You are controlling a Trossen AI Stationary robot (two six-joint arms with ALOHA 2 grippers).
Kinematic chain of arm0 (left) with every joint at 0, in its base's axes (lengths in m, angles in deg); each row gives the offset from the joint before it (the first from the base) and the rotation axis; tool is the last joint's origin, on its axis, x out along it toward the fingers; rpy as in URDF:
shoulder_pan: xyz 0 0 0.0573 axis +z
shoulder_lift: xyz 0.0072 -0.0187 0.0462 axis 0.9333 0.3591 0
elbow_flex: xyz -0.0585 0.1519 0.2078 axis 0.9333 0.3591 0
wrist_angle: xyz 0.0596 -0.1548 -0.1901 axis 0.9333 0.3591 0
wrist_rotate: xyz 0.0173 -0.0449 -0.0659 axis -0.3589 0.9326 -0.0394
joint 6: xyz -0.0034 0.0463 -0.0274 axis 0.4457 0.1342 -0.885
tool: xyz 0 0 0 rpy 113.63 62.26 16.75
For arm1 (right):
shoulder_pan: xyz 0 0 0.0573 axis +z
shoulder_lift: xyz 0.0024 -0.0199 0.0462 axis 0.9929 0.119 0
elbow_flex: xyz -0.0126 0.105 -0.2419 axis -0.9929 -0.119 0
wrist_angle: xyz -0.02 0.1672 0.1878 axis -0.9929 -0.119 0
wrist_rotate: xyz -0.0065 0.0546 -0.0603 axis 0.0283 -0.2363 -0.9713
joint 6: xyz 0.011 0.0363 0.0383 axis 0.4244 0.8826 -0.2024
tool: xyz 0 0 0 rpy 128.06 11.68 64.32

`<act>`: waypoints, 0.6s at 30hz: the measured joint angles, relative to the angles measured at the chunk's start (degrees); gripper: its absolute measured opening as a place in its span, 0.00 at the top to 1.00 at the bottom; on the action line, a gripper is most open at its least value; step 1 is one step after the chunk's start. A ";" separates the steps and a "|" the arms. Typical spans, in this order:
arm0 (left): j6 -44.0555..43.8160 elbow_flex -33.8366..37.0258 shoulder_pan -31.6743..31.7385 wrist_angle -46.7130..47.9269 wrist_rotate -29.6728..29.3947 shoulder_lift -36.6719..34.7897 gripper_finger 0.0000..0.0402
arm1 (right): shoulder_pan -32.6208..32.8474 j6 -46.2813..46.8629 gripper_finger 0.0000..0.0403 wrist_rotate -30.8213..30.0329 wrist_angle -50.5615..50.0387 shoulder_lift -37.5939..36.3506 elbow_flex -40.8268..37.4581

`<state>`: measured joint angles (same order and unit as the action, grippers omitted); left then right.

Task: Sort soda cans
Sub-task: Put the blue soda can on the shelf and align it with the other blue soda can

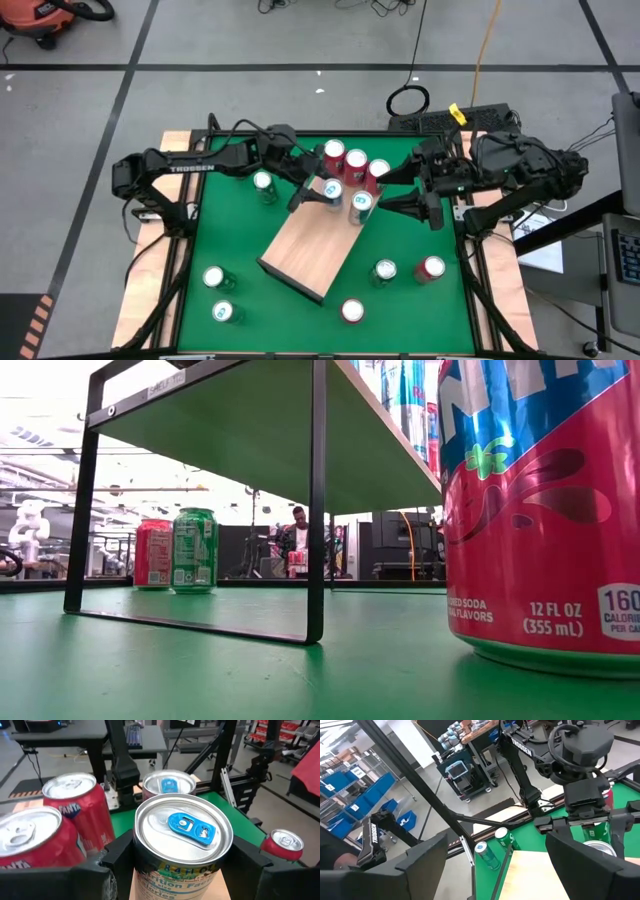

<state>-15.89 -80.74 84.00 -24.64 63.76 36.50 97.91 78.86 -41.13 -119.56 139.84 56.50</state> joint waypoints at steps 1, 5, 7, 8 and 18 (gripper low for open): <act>0.03 0.00 0.00 -0.10 -0.01 -0.03 0.44 | 0.00 -0.17 0.19 -0.03 0.01 0.00 0.00; -0.10 0.22 -0.44 -0.13 -0.41 1.04 0.44 | -0.02 -0.68 0.19 -1.10 0.01 0.00 0.00; -1.16 0.39 -0.46 0.19 -0.44 1.68 0.44 | -0.02 -0.69 0.19 -1.16 0.01 0.00 0.00; -1.39 0.37 -0.60 -0.38 -0.37 2.05 0.44 | -0.02 -0.69 0.19 -1.17 0.01 0.00 0.00; -1.76 0.31 -1.20 -2.01 -0.56 2.70 0.44 | -0.02 -0.55 0.19 -1.33 -0.02 0.00 0.00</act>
<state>-17.65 -80.43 82.80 -26.65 63.21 39.20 97.88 78.31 -42.46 -119.58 139.84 56.50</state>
